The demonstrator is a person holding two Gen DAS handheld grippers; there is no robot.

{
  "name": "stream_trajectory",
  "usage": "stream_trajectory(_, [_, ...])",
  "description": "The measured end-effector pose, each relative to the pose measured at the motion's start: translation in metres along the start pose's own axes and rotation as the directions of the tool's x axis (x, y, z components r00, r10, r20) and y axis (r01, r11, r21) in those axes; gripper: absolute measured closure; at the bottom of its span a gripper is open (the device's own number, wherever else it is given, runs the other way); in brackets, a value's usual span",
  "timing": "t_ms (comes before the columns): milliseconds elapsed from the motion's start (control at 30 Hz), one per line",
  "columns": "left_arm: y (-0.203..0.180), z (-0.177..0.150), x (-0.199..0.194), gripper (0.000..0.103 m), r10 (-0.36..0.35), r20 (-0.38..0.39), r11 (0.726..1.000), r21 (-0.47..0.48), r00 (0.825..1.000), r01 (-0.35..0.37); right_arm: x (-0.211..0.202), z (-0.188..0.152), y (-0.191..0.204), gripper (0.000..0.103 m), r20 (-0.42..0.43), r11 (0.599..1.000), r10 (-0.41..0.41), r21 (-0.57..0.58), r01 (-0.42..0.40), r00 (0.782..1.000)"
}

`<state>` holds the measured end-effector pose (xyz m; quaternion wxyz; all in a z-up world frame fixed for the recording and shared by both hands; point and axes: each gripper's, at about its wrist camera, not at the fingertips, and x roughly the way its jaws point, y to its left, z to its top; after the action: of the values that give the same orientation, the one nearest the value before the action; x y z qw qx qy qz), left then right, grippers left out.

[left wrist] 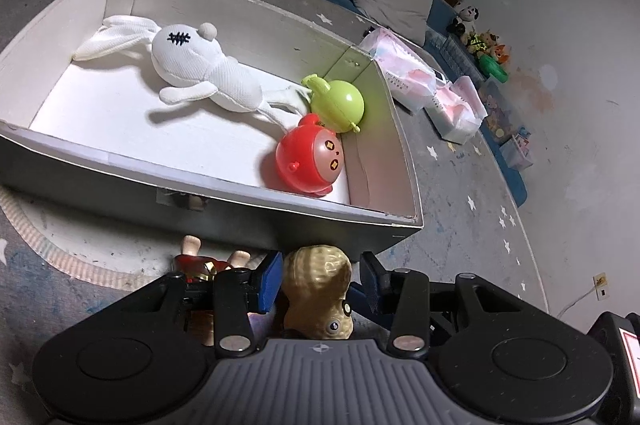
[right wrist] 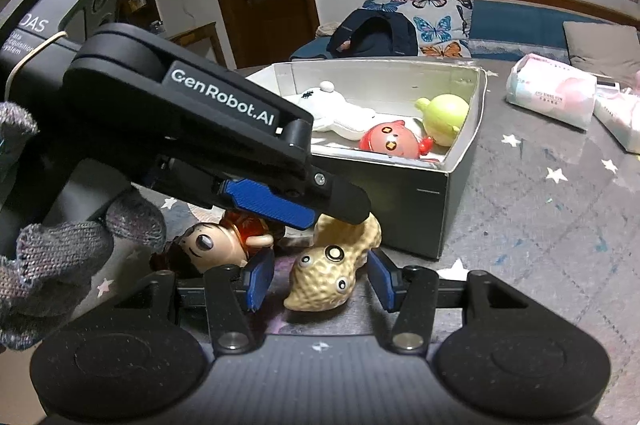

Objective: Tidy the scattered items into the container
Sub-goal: 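Close the right gripper on the tan peanut toy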

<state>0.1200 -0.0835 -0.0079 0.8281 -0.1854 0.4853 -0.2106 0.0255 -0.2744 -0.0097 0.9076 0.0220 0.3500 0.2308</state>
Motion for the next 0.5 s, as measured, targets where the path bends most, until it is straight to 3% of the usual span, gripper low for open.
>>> stream_trajectory(333, [-0.004,0.002,0.005,0.058,0.025,-0.001,1.000,0.011,1.000,-0.025,0.007,0.002,-0.009,0.055,-0.005,0.999,0.007,0.052,-0.007,1.000])
stream_trajectory(500, [-0.003,0.002,0.005,0.065,0.028,-0.001,1.000,0.011,1.000,-0.028,0.004,0.000,-0.011,0.059,-0.004,0.998,0.008,0.064,-0.008,1.000])
